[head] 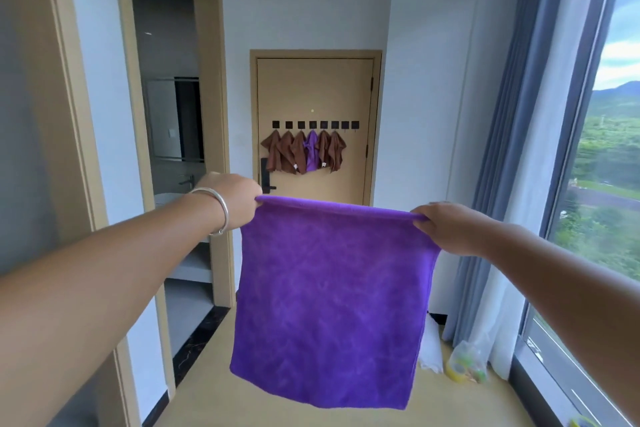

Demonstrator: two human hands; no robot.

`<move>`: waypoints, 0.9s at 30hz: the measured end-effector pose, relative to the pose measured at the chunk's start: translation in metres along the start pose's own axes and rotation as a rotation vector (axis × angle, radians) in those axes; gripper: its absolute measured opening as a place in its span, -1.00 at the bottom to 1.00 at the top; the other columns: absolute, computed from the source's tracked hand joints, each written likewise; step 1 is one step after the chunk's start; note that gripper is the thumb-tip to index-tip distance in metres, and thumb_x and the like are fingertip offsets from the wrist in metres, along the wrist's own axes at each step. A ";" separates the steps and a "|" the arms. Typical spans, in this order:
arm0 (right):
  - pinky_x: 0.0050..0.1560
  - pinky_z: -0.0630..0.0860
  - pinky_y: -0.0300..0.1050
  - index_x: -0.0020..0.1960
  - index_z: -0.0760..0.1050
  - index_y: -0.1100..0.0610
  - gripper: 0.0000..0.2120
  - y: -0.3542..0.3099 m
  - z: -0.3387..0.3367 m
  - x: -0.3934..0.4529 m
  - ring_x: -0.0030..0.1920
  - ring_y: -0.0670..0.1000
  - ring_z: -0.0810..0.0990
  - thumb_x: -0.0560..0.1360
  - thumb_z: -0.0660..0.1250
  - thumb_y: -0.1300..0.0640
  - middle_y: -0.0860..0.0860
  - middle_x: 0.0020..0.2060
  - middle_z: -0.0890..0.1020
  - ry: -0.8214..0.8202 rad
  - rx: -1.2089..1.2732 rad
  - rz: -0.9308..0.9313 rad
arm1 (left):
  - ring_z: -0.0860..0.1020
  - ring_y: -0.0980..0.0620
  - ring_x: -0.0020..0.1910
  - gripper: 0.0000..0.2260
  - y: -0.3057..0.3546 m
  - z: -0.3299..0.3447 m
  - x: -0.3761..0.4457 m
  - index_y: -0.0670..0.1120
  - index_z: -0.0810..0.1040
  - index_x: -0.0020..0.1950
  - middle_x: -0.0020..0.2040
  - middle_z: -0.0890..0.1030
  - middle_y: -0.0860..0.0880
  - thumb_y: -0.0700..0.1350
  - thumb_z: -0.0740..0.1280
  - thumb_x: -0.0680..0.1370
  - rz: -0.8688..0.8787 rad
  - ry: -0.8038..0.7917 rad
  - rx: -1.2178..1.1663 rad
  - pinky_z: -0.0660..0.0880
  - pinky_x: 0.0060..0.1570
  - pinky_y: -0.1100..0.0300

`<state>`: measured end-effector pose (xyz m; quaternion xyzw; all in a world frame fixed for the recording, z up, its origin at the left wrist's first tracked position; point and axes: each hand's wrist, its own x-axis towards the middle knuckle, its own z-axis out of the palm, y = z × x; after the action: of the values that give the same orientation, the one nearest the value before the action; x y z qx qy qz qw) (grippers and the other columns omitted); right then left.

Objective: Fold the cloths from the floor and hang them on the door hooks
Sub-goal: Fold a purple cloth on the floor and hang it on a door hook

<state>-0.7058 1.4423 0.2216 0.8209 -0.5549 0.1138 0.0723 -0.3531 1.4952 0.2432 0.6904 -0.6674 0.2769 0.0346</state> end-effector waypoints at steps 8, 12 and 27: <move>0.12 0.41 -0.07 0.26 0.48 -0.02 -0.67 -0.002 0.023 0.068 0.16 0.04 0.46 0.65 0.01 0.01 0.02 0.12 0.55 0.034 -0.012 -0.043 | 0.52 0.02 -0.21 -0.68 -0.018 0.047 0.042 0.03 0.37 -0.29 -0.26 0.52 0.06 -0.05 0.05 0.65 -0.015 0.008 0.028 0.39 -0.16 0.14; 0.07 0.44 -0.05 0.19 0.50 -0.03 -0.67 -0.009 0.024 0.123 0.12 0.04 0.47 0.65 -0.01 -0.03 0.00 0.06 0.56 0.077 -0.053 -0.033 | 0.53 0.04 -0.23 -0.71 -0.039 0.075 0.085 0.05 0.39 -0.26 -0.24 0.55 0.05 -0.07 0.06 0.65 -0.014 0.033 0.025 0.34 -0.20 0.17; -0.01 0.44 -0.10 0.11 0.52 -0.12 -0.69 -0.022 0.052 0.305 0.06 -0.02 0.47 0.65 -0.01 -0.01 -0.11 -0.08 0.51 0.149 -0.112 -0.018 | 0.52 0.07 -0.26 -0.73 -0.113 0.172 0.257 0.07 0.38 -0.24 -0.26 0.54 0.06 -0.06 0.08 0.65 -0.009 0.084 -0.062 0.32 -0.30 0.23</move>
<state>-0.5702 1.1647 0.2537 0.8098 -0.5461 0.1427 0.1601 -0.2000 1.2038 0.2441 0.6797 -0.6706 0.2847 0.0849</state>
